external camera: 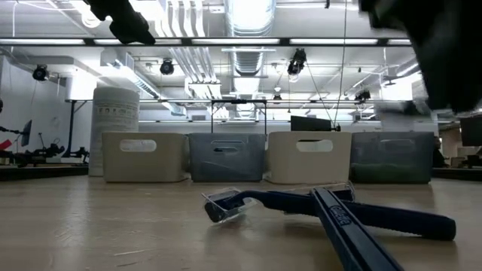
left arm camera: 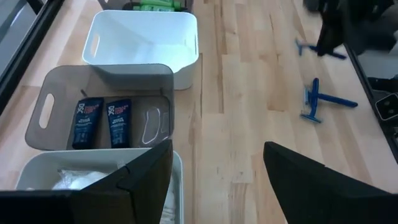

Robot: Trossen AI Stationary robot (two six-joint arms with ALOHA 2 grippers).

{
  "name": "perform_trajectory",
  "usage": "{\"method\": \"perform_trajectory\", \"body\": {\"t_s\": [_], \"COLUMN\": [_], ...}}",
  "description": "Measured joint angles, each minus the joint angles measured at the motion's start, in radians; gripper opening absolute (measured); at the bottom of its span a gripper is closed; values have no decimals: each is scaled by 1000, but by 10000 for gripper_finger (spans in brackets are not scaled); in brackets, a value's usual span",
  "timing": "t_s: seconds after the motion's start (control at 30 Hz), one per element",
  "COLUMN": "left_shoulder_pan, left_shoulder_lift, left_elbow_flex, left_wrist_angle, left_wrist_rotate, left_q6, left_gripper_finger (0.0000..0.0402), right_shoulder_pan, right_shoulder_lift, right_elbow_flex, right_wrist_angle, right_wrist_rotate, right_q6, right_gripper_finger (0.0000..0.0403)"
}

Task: Pick & Place Travel size toiletries
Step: Put the right razor in the left white bin, then put the top razor in the right white bin

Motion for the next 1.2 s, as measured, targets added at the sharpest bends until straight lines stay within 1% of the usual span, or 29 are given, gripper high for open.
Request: {"method": "perform_trajectory", "body": {"t_s": [0.13,0.23,0.33,0.43,0.47,0.6,0.7,0.77,0.87,0.97,1.1,1.2], "left_shoulder_pan": [0,0,-2,-6,-6,-16,-33,-46,-65,-74,-76,-76], "left_shoulder_lift": [0,0,0,0,0,-2,-4,-7,-11,-13,-13,-13], "left_elbow_flex": [-11,-41,-73,-105,-114,-140,-145,-145,-145,-145,-145,-145], "left_wrist_angle": [19,56,77,92,94,92,93,94,102,106,106,106], "left_wrist_rotate": [0,0,1,1,1,0,1,1,0,0,-6,-8], "left_q6": [-3,-48,-112,-144,-161,-249,-296,-318,-339,-347,-350,-349], "left_gripper_finger": [257,257,257,257,257,257,257,257,257,257,257,257], "right_shoulder_pan": [-35,-105,-230,-384,-439,-658,-778,-829,-870,-888,-889,-888], "right_shoulder_lift": [-101,-201,-302,-384,-406,-445,-435,-416,-370,-319,-268,-251], "right_elbow_flex": [59,55,14,-37,-59,-142,-212,-249,-286,-289,-285,-285], "right_wrist_angle": [-185,-297,-316,-269,-243,-96,22,87,137,148,152,166], "right_wrist_rotate": [137,211,224,226,215,78,-20,-82,-129,-146,-139,-138], "right_q6": [-22,-98,-276,-504,-578,-868,-1007,-1062,-1117,-1166,-1201,-1215], "right_gripper_finger": [24,24,24,24,24,24,24,24,29,47,84,119]}}
